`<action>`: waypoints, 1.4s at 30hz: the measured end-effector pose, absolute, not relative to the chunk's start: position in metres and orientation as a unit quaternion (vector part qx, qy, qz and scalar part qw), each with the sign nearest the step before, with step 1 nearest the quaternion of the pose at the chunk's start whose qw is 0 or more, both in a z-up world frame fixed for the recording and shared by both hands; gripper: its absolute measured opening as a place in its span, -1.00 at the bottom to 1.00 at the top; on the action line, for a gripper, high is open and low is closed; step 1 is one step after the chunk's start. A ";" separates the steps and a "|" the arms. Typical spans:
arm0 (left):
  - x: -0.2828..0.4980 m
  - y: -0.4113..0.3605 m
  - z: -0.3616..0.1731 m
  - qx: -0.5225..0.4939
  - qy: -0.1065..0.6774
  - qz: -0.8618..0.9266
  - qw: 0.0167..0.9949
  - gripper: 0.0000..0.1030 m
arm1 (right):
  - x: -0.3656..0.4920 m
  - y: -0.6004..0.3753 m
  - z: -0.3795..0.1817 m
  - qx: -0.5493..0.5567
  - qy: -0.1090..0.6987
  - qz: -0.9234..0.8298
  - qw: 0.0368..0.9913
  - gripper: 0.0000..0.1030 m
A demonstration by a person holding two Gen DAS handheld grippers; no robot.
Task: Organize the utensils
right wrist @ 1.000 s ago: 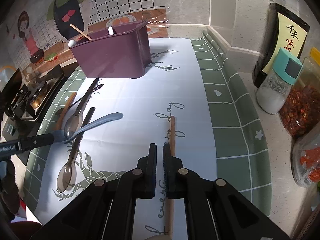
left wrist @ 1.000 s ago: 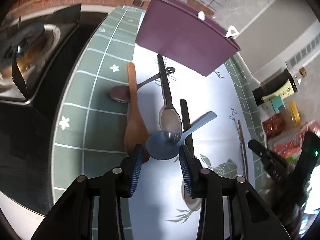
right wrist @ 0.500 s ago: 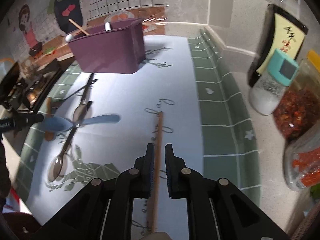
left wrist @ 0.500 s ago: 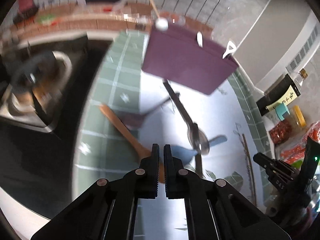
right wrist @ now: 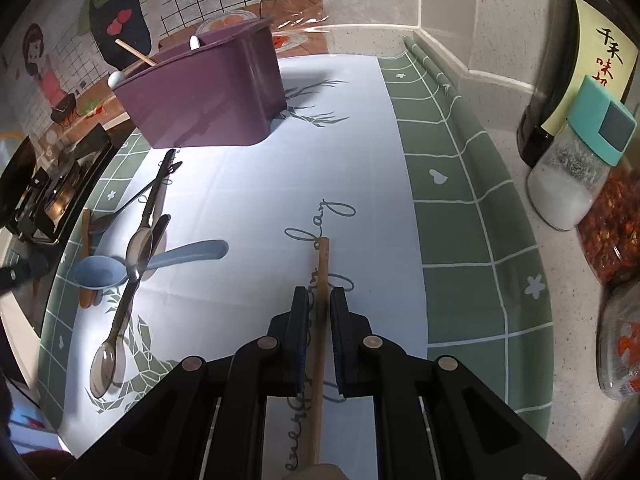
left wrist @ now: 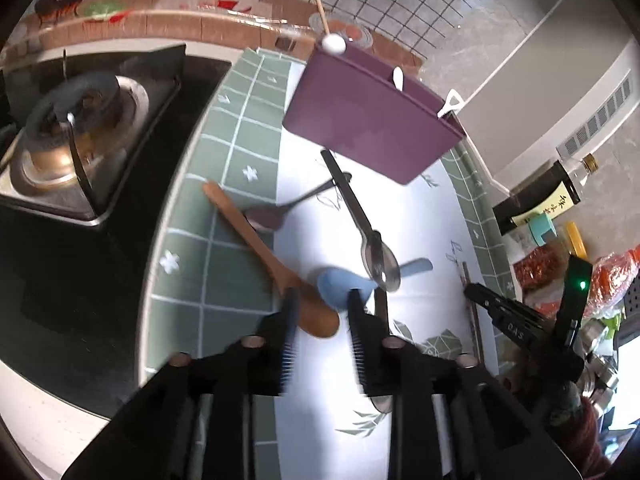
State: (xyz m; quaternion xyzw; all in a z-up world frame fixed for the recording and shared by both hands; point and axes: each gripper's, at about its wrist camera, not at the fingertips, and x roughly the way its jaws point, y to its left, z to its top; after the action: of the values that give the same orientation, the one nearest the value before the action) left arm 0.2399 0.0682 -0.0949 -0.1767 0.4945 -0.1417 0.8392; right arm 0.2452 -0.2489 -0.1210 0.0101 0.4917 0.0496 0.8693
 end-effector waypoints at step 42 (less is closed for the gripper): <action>0.258 0.056 -0.074 -0.155 0.459 -0.150 0.862 -0.58 | 0.228 -0.240 -0.050 0.034 0.408 0.080 0.909 -0.90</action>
State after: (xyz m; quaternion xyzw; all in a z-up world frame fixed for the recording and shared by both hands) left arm 0.2581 0.0556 -0.0745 -0.1550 0.4593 -0.1500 0.8617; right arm 0.2284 -0.2403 -0.0504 0.0343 0.4085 0.0800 0.9086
